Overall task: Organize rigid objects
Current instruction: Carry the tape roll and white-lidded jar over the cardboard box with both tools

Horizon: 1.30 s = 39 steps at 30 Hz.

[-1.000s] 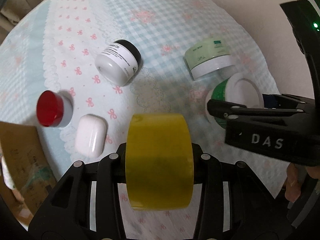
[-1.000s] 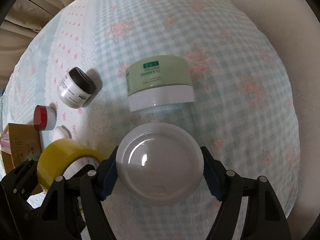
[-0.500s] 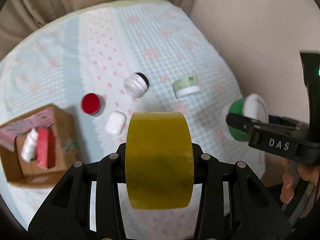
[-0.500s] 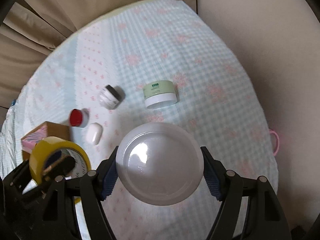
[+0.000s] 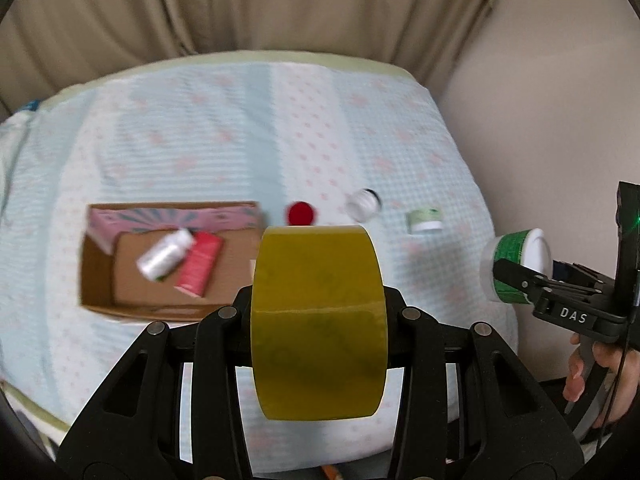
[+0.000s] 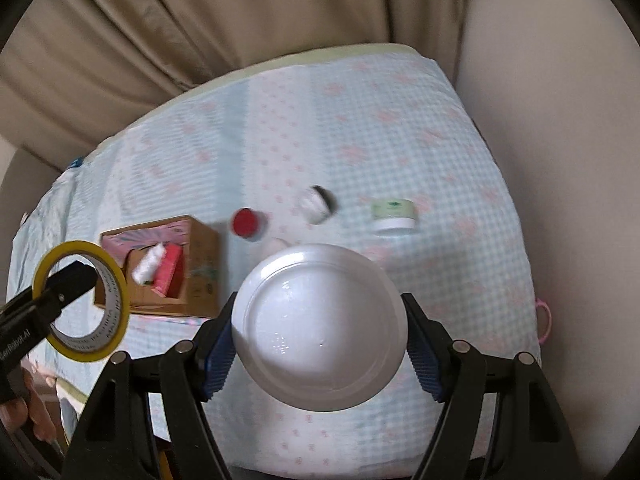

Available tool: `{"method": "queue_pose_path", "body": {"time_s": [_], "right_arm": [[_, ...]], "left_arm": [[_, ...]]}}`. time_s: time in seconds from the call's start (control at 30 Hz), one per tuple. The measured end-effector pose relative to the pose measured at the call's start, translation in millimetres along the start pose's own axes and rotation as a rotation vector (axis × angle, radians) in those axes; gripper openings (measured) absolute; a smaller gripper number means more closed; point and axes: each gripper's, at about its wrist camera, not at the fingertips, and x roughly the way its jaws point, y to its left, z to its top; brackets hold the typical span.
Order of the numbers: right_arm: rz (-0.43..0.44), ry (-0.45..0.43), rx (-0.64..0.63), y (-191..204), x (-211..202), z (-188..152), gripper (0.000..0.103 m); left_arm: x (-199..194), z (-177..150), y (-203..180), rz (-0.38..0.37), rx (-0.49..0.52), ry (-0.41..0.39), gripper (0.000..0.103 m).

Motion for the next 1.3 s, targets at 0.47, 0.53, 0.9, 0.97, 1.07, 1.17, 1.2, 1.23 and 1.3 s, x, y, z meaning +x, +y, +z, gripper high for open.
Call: {"method": "queue_pose_path", "body": {"time_s": [0.47,0.53,0.9,0.97,1.07,1.17,1.2,1.23,1.3], "right_arm": [[0.039,-0.023,-0.004,162.4,13.3,3.8,0.070],[0.033,-0.017,0.015,181.7,19.9,3.3,0.071],[0.013,0.059,0.093,258.2,85.2,5.7,0.071],[0.002,0.076,0.072,265.4,98.3,5.0,0.071],[-0.020,0.104,0.024,272.5,123.7,4.6,0.071],[-0.039,0.134,-0.013,273.6,150.8,3.2,0.071],[-0.044,0.146,-0.017,272.8,161.0,2.3,0.071],[-0.047,0.155,-0.018,272.2,168.3,1.1,0.071],[-0.056,0.176,-0.023,271.3,184.9,-1.3,0.071]], "left_arm": [[-21.5,12.0,176.5,-0.041,-0.038,0.010,0.036],[-14.5,15.9,198.1,-0.044,-0.026,0.023,0.036],[45.8,24.7,284.7,-0.048,0.025,0.150,0.036],[56.6,25.5,293.6,-0.048,0.014,0.166,0.036],[73.9,25.8,303.8,-0.041,0.000,0.187,0.036],[92.9,25.6,310.6,-0.035,-0.010,0.215,0.036],[99.6,25.4,312.5,-0.034,-0.013,0.227,0.036],[106.8,25.5,314.3,-0.032,-0.014,0.238,0.036],[121.8,26.3,317.1,-0.024,-0.005,0.260,0.036]]}}
